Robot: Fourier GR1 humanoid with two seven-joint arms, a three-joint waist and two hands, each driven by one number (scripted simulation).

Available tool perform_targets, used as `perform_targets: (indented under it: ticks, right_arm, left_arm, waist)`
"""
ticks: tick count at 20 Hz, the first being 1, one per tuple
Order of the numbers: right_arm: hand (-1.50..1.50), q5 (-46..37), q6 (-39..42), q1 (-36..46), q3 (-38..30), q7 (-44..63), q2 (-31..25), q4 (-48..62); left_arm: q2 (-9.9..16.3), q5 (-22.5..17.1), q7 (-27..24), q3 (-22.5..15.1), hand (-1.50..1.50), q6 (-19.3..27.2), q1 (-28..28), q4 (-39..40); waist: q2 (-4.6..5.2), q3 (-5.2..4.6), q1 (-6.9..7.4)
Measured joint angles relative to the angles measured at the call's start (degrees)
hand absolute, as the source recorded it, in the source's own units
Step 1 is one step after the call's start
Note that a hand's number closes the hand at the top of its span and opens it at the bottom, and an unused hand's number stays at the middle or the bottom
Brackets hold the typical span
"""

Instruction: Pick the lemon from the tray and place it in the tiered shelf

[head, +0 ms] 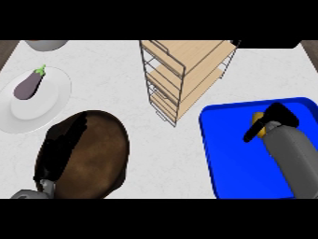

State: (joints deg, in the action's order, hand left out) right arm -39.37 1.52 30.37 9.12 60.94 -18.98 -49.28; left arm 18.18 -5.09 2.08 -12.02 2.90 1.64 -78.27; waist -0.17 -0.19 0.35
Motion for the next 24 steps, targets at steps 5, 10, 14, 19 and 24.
perform_targets:
  ticks: [5,10,14,19,24]
  right_arm:
    - [1.5,-2.4,-0.5,0.9,-2.3,-2.7,0.4,2.1]
    - [1.5,-6.3,-2.0,1.6,-2.6,-2.8,1.2,3.0]
    - [1.5,-7.9,-0.9,1.1,-0.8,-7.2,0.5,0.3]
    - [1.5,-7.1,5.3,1.8,7.3,-30.3,-1.4,-5.4]
    - [1.5,-2.7,9.6,1.4,9.3,-53.8,-9.2,-13.0]
  left_arm:
    - [-0.8,1.4,1.6,1.7,0.0,-1.5,0.1,-1.2]
    - [-2.0,2.8,1.9,2.7,0.0,-1.9,0.5,-1.0]
    - [-2.6,3.5,0.9,2.8,0.0,-2.0,-0.4,-1.1]
    - [-2.8,3.4,0.8,2.6,0.0,-2.4,-0.3,-0.8]
    - [-3.1,3.3,1.3,2.9,0.0,-2.0,-0.5,-0.9]
  waist:
    - [-0.07,-0.1,-0.08]
    - [-0.12,-0.13,-0.06]
    - [-0.03,0.02,-0.11]
    - [0.0,0.3,0.86]
    - [-0.26,0.32,-0.77]
